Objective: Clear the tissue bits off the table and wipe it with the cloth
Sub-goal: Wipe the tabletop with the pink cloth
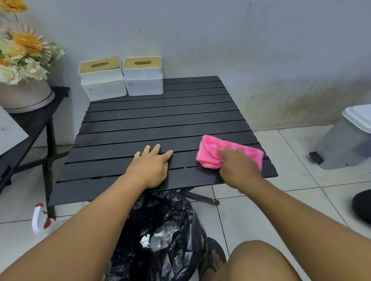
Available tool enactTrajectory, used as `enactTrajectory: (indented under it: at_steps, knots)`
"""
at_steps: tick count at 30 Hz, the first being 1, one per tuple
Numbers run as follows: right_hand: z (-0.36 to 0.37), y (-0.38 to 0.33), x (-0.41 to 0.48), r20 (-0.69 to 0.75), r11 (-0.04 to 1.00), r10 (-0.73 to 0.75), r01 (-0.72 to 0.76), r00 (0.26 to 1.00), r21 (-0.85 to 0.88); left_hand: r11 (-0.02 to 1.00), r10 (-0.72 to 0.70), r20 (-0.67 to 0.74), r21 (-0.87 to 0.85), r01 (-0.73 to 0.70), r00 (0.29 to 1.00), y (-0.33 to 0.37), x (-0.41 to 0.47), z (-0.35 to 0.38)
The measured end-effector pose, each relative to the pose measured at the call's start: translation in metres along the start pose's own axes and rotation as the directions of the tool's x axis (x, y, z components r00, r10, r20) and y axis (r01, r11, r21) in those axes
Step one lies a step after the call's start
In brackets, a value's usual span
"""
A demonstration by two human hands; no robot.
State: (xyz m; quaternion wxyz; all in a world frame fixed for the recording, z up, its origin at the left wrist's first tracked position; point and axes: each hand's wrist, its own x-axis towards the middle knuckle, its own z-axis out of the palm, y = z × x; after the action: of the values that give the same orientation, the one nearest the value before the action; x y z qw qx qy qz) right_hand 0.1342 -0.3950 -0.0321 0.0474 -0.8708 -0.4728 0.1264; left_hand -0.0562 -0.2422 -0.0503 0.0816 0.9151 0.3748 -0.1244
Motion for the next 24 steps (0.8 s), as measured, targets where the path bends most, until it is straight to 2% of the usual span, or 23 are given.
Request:
enactTrajectory:
  at_steps: [2,4,7,8,10,11,13,15,18,21,24]
  knots:
    - [0.01,-0.025,0.0,0.007,0.99,-0.14,0.14,0.99,0.016,1.0,0.003,-0.008,-0.004,-0.003,1.0,0.0,0.0,0.0]
    - [0.015,-0.041,-0.004,0.093,0.948,-0.31,0.301,0.946,0.099,1.0,0.007,-0.001,-0.024,-0.007,1.0,-0.003,-0.001,0.0]
    - [0.006,-0.033,-0.005,0.269,0.895,-0.428,0.362,0.863,0.261,0.999,0.022,0.031,-0.035,-0.021,0.999,-0.008,-0.003,-0.003]
    - [-0.002,-0.026,-0.005,0.279,0.891,-0.428,0.349,0.859,0.292,0.999,0.027,0.029,-0.034,-0.026,0.999,-0.008,-0.002,-0.004]
    - [-0.022,-0.016,0.003,0.141,0.896,-0.342,0.277,0.929,0.349,0.999,0.033,0.011,-0.042,-0.032,0.999,-0.011,-0.001,-0.005]
    - [-0.03,-0.013,0.006,0.029,0.899,-0.245,0.215,0.969,0.382,0.998,0.035,0.009,-0.047,-0.035,0.999,-0.012,-0.001,-0.005]
    - [-0.029,-0.01,0.014,-0.138,0.905,-0.022,0.079,0.99,0.417,0.998,0.041,0.01,-0.047,-0.04,0.999,-0.012,-0.002,-0.004]
    - [-0.015,-0.023,0.011,-0.096,0.929,0.049,-0.01,0.994,0.37,0.998,0.04,0.013,-0.048,-0.039,0.999,-0.013,-0.003,-0.002]
    - [0.018,-0.053,-0.004,0.058,0.989,-0.097,0.09,0.994,0.119,0.997,0.048,0.012,-0.06,-0.048,0.999,-0.015,-0.003,-0.002]
    - [0.022,-0.068,-0.015,0.09,0.968,-0.248,0.242,0.965,0.073,0.996,0.053,0.026,-0.07,-0.051,0.998,-0.016,-0.003,-0.004]
    - [0.019,-0.062,-0.021,0.139,0.955,-0.296,0.293,0.945,0.041,0.997,0.053,0.038,-0.051,-0.051,0.998,-0.015,-0.004,-0.004]
